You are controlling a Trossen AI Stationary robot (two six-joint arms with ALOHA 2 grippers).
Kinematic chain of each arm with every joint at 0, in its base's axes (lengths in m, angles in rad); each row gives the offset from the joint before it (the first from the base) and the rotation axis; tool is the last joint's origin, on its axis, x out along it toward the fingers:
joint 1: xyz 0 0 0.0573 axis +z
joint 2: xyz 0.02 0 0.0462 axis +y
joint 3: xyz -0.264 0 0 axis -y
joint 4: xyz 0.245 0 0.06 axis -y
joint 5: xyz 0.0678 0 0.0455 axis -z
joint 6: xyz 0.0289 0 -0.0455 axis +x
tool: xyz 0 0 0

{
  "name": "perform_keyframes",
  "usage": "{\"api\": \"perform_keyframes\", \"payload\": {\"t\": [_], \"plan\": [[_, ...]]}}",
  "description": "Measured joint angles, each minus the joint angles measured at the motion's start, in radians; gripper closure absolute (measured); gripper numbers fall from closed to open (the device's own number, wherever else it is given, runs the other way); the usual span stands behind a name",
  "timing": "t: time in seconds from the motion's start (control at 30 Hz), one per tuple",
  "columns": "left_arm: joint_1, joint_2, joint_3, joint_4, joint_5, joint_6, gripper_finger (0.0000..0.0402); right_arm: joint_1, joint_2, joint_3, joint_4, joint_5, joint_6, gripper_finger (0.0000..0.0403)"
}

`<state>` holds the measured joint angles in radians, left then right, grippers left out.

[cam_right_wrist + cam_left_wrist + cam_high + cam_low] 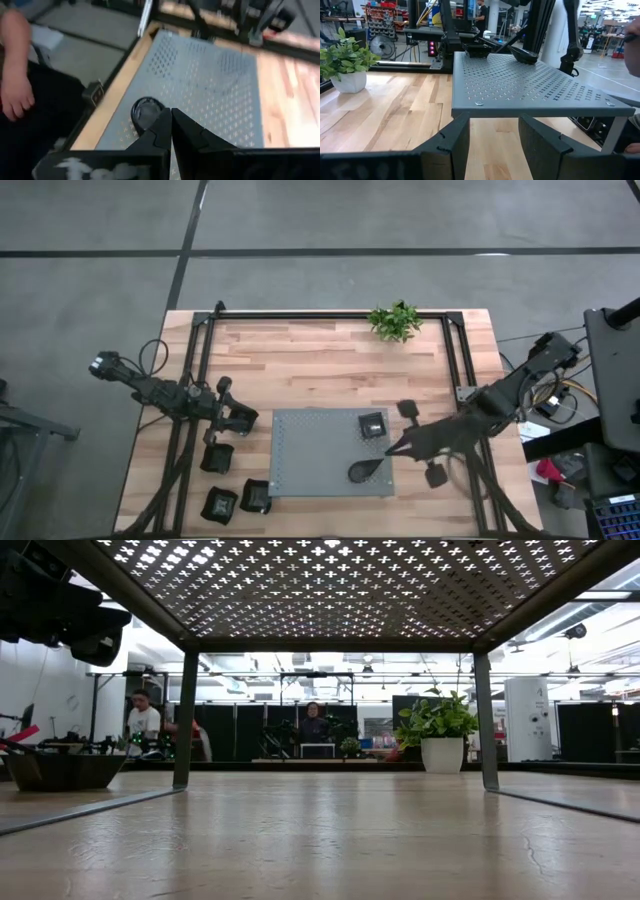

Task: Pick & Place Mini shaped plates
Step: Put the distorted square plate on the shelf

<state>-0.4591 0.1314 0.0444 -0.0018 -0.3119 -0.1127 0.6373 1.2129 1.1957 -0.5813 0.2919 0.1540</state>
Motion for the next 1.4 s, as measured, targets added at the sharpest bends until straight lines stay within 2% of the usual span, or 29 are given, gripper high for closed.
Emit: {"api": "perform_keyframes", "payload": {"t": [0.17,0.3,0.43,0.57,0.7,0.83,0.9,1.17,1.4], "plan": [[0.0,0.0,0.0,0.0,0.0,0.0,0.0238,-0.002,-0.163,-0.169,0.136,0.054,-0.067,0.0394],[0.0,0.0,0.0,0.0,0.0,0.0,0.0238,-0.003,-0.272,-0.276,0.146,0.229,0.076,0.0394],[0.0,0.0,0.0,0.0,0.0,0.0,0.0238,-0.003,-0.358,-0.372,0.099,0.246,0.114,0.0394],[0.0,0.0,0.0,0.0,0.0,0.0,0.0238,-0.003,-0.408,-0.491,0.139,0.239,0.148,0.0394],[0.0,0.0,0.0,0.0,0.0,0.0,0.0238,-0.003,-0.458,-0.596,0.274,0.219,0.094,0.0394],[0.0,0.0,0.0,0.0,0.0,0.0,0.0238,-0.003,-0.535,-0.684,0.413,0.127,0.022,0.0394],[0.0,0.0,0.0,0.0,0.0,0.0,0.0238,-0.007,-0.584,-0.718,0.457,0.119,0.001,0.0394],[0.0,0.0,0.0,0.0,0.0,0.0,0.0238,-0.106,-0.791,-0.825,0.464,0.053,-0.008,0.0394],[0.0,0.0,0.0,0.0,0.0,0.0,0.0238,-0.26,-0.961,-0.936,0.46,-0.082,-0.053,0.0394]]}}
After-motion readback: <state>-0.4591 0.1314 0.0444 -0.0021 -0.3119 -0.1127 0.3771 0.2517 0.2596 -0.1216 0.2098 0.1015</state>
